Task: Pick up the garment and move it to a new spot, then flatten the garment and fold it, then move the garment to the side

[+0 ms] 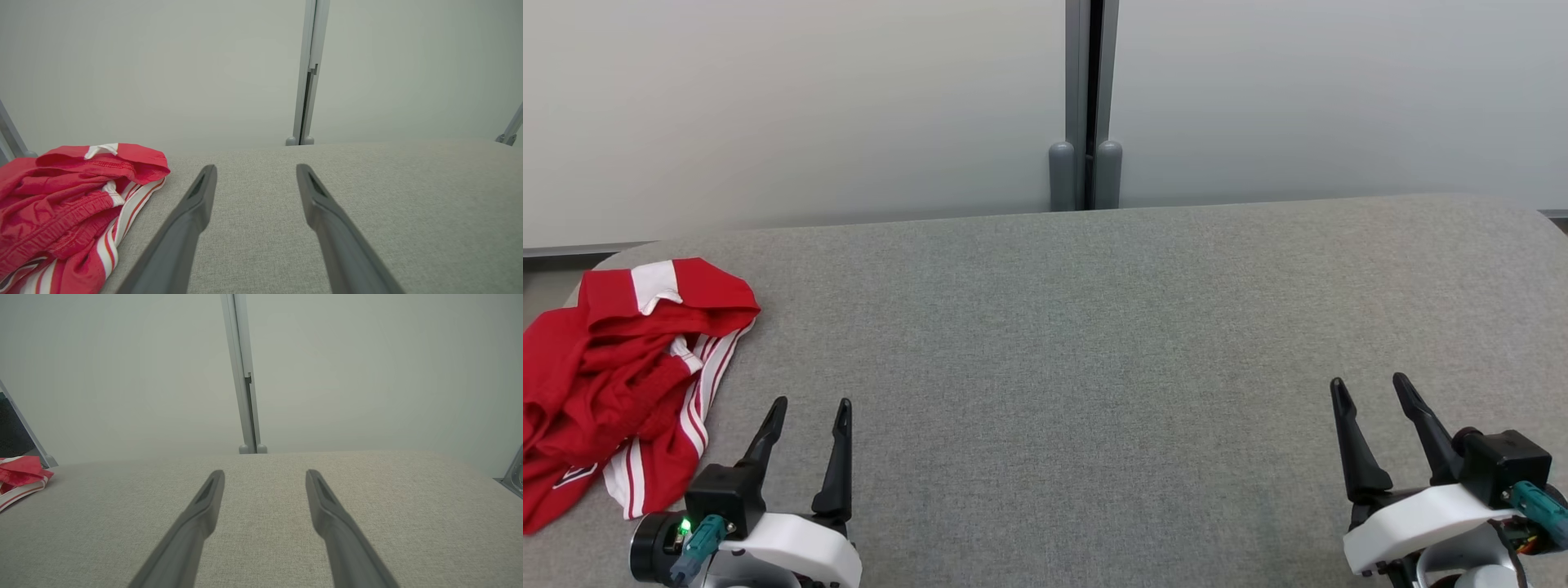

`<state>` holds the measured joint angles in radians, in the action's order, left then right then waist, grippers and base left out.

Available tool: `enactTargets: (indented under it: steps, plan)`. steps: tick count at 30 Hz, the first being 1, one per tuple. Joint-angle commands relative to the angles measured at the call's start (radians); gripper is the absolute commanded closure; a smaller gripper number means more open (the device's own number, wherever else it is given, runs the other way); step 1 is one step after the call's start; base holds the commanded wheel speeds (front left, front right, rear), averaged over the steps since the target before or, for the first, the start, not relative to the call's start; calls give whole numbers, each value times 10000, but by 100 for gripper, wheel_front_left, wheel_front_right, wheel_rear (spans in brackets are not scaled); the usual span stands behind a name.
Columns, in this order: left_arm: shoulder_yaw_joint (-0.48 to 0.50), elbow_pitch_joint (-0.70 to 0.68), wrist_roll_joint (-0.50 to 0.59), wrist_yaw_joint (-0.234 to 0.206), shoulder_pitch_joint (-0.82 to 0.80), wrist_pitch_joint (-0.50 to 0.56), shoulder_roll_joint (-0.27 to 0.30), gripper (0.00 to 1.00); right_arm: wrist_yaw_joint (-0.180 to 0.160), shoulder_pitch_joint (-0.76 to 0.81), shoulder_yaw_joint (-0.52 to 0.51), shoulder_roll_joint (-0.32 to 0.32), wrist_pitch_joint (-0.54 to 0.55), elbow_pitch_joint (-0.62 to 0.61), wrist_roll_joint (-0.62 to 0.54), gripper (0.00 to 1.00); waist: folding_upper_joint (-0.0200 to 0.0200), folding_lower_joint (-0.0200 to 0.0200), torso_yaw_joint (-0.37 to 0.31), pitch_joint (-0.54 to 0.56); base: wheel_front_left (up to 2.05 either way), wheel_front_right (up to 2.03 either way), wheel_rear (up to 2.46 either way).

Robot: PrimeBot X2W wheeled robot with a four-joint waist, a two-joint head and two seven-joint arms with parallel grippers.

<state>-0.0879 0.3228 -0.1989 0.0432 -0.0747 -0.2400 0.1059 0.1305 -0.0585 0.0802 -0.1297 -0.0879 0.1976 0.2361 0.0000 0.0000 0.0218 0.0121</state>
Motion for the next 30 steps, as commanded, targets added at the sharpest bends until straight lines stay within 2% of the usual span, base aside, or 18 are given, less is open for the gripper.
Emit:
enactTargets:
  steps: [1,11,30]
  plan:
    - [15,42,192,20,-143,-95,9,0,4,101,20,-61,-43,-24,-219,0,0,0,1,5,0,0,0]
    - [60,339,569,1,-170,-273,-65,0,4,142,-20,-5,-76,-19,-531,0,0,0,31,16,0,0,0]
    - [177,559,306,-28,-321,-264,-183,0,4,178,-152,-45,52,-89,-206,0,0,0,182,17,0,0,0]
